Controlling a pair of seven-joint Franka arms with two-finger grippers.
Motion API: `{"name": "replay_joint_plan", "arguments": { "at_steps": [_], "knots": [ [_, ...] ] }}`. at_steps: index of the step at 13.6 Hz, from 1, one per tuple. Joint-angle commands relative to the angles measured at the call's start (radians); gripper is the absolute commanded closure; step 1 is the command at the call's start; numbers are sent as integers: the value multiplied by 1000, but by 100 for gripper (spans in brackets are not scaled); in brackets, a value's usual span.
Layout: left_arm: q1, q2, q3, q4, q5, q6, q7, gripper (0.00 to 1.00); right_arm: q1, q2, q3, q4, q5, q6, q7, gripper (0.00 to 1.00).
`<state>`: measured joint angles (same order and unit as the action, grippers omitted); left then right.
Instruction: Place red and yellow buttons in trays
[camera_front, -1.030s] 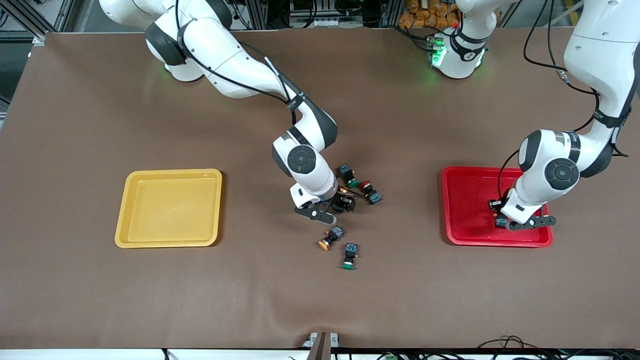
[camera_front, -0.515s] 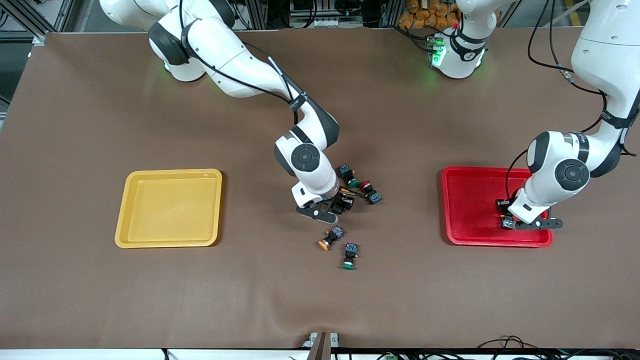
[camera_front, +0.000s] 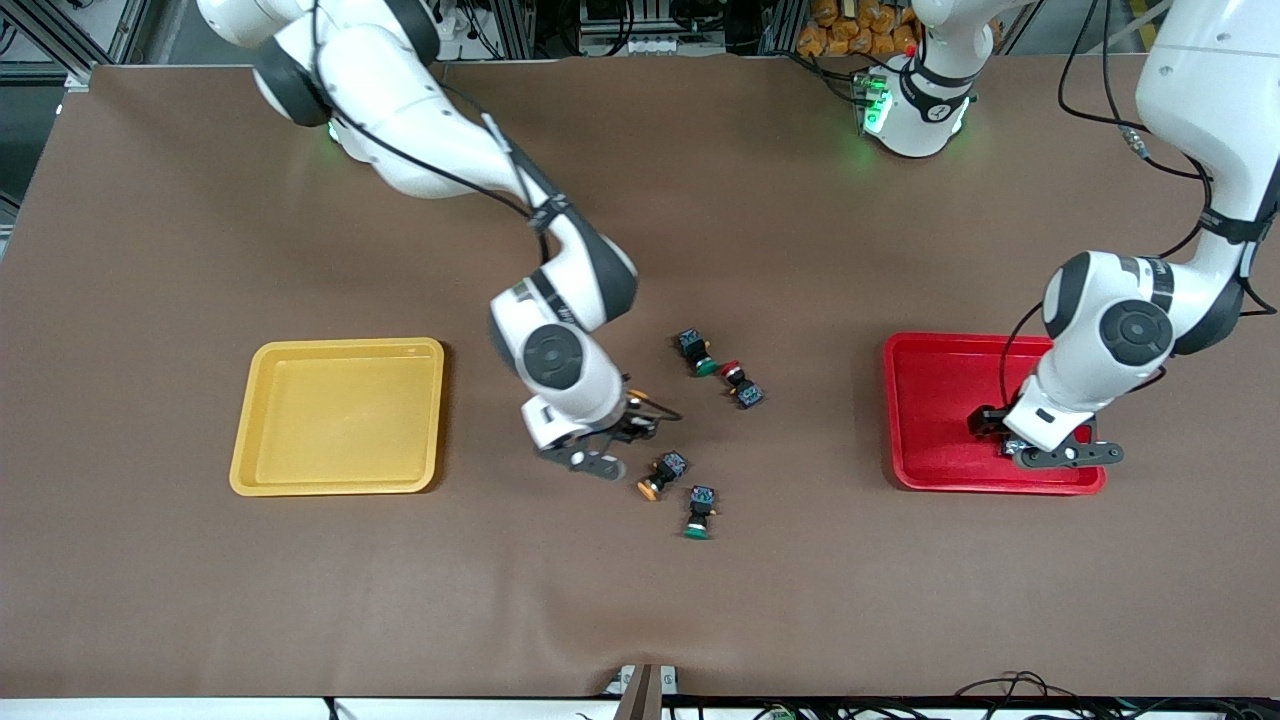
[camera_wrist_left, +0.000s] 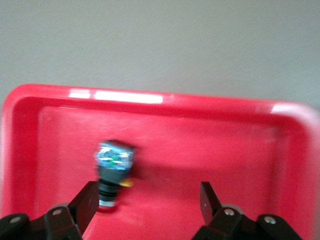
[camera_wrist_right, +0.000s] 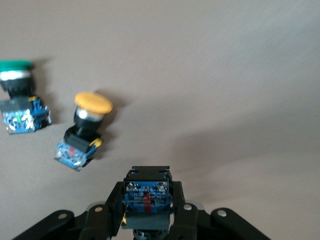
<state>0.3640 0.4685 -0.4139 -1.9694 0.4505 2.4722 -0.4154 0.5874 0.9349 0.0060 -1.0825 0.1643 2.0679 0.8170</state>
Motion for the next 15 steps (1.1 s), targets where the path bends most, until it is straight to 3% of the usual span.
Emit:
{"name": "replay_joint_plan", "arguments": {
  "at_steps": [1, 4, 8, 10, 15],
  "knots": [
    [-5, -16, -74, -19, 13, -7, -194, 8, -85, -91, 25, -22, 3, -144, -163, 100],
    [-103, -1, -108, -5, 8, -7, -438, 8, -200, -128, 25, -30, 14, -287, -335, 100],
    [-291, 116, -103, 102, 10, -9, -721, 8, -368, -153, 23, -42, 52, -435, -641, 100],
    [-364, 174, -92, 148, 17, -9, -819, 8, -438, -157, 22, -94, 73, -453, -760, 100],
    [-508, 232, -24, 152, 22, -13, -911, 8, -558, -162, -8, -207, 43, -422, -1042, 100]
  ]
}}
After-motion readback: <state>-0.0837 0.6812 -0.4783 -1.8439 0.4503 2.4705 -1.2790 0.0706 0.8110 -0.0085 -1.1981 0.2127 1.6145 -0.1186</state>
